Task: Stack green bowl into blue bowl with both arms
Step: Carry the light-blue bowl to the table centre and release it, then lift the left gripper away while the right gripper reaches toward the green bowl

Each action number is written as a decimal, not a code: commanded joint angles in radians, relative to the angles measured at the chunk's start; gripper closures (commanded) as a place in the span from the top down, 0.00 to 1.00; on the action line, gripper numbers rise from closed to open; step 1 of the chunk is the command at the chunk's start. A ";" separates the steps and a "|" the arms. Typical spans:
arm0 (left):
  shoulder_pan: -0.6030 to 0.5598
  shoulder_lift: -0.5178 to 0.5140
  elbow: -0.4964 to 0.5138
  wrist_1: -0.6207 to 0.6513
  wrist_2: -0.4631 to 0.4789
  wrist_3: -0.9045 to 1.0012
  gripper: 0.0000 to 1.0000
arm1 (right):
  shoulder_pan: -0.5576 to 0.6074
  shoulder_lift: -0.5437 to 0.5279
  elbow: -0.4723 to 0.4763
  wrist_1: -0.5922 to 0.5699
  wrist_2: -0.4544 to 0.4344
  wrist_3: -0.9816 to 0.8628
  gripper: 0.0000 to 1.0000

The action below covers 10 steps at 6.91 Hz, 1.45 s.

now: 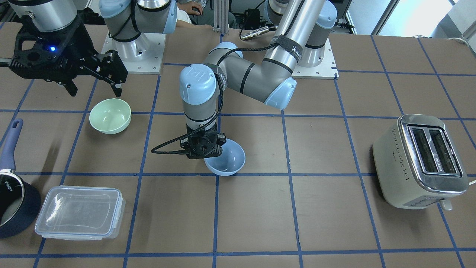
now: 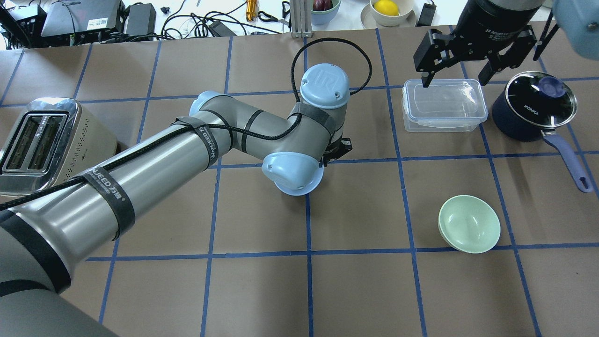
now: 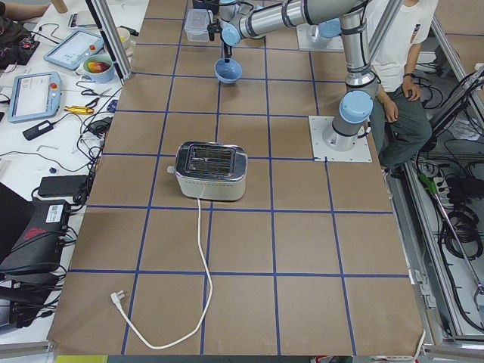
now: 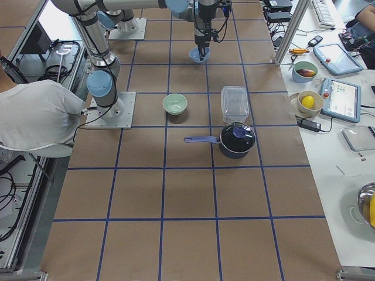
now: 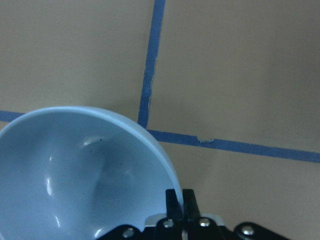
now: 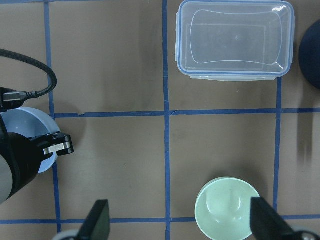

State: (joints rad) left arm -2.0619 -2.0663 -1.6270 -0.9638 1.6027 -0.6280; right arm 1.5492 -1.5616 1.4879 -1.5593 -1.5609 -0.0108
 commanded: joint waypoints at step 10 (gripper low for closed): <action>0.502 0.529 0.022 -0.477 -0.001 0.680 1.00 | -0.409 0.014 0.636 -0.424 -0.022 -0.344 0.94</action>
State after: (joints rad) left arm -1.5623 -1.5810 -1.5988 -1.4436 1.6060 0.0599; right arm 1.1862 -1.5488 2.0059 -1.8365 -1.5848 -0.3215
